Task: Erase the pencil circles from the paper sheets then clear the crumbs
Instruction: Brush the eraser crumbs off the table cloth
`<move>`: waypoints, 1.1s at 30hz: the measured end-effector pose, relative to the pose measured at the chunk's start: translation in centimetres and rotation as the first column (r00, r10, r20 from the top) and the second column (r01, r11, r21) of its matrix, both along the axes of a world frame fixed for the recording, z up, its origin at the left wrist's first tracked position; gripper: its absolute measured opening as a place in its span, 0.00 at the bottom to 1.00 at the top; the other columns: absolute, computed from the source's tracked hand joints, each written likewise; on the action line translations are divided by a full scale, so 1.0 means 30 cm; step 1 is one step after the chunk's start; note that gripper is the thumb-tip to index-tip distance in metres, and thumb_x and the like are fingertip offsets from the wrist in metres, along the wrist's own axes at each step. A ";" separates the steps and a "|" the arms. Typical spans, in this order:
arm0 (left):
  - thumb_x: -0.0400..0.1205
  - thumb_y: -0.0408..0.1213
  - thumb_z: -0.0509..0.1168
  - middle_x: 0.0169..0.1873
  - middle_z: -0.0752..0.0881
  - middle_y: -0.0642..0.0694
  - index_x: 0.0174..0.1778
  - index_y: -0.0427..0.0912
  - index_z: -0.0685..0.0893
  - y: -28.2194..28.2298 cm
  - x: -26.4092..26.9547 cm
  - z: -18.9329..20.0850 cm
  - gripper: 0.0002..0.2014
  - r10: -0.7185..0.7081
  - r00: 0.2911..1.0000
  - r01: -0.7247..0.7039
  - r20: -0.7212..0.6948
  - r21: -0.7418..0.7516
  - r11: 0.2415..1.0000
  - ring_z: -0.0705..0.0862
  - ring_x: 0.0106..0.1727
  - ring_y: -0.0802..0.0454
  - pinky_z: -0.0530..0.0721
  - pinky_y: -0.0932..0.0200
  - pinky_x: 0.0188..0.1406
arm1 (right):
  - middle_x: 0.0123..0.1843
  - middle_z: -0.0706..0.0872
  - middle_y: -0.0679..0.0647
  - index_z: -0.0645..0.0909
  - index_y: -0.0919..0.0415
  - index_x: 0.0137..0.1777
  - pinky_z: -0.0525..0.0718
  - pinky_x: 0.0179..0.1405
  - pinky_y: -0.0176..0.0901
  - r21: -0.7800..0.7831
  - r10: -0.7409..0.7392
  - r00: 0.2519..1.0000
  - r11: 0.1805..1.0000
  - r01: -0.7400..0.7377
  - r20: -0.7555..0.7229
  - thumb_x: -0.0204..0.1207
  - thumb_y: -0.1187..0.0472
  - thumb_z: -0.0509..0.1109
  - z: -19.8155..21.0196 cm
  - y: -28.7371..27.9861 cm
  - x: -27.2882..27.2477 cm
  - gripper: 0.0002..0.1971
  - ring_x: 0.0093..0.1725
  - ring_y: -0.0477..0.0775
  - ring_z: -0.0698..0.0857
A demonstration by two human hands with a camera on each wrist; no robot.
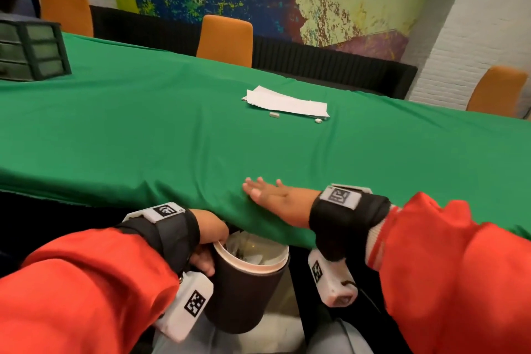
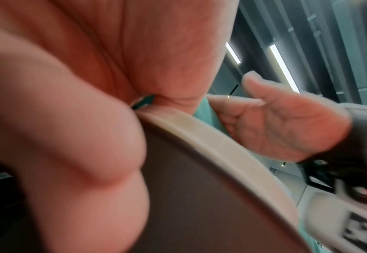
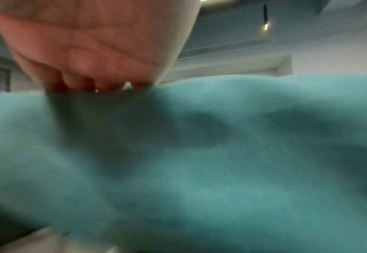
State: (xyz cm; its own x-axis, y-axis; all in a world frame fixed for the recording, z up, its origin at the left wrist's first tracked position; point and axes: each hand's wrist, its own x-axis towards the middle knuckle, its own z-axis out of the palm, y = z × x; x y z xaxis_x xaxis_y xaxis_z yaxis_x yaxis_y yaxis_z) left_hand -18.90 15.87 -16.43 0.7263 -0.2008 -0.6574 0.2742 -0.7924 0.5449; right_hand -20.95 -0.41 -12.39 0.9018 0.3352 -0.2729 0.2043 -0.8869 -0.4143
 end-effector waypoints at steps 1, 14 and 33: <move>0.86 0.30 0.54 0.11 0.79 0.42 0.30 0.30 0.76 0.005 0.000 0.001 0.18 -0.001 1.000 0.001 0.005 0.003 1.000 0.79 0.11 0.51 0.77 0.65 0.13 | 0.82 0.57 0.45 0.59 0.55 0.81 0.45 0.81 0.39 0.133 0.008 1.000 0.991 -0.007 -0.005 0.87 0.52 0.43 0.003 -0.001 -0.020 0.24 0.81 0.40 0.54; 0.81 0.29 0.51 0.15 0.81 0.39 0.25 0.29 0.78 0.043 -0.006 -0.006 0.19 -0.008 1.000 0.008 -0.009 0.064 0.998 0.78 0.12 0.51 0.76 0.67 0.17 | 0.84 0.47 0.46 0.51 0.55 0.83 0.36 0.80 0.42 -0.095 0.181 0.980 0.980 -0.173 0.080 0.87 0.53 0.47 -0.032 0.015 -0.104 0.25 0.81 0.38 0.45; 0.82 0.29 0.51 0.14 0.81 0.40 0.29 0.28 0.77 0.055 0.017 -0.024 0.17 0.008 0.999 -0.005 -0.031 0.078 0.997 0.79 0.14 0.50 0.80 0.64 0.19 | 0.85 0.46 0.57 0.48 0.60 0.84 0.45 0.78 0.59 -0.132 -0.325 0.926 0.926 0.353 0.195 0.87 0.53 0.39 0.012 0.039 0.132 0.26 0.83 0.60 0.47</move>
State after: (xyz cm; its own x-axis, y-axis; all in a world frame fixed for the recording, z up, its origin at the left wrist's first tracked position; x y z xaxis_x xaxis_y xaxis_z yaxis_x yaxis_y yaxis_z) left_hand -18.38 17.52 -17.15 0.7060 -0.1431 -0.6936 0.2956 -0.8305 0.4722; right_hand -16.98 0.76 -12.04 0.9904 -0.0343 -0.1338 -0.0667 -0.9670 -0.2460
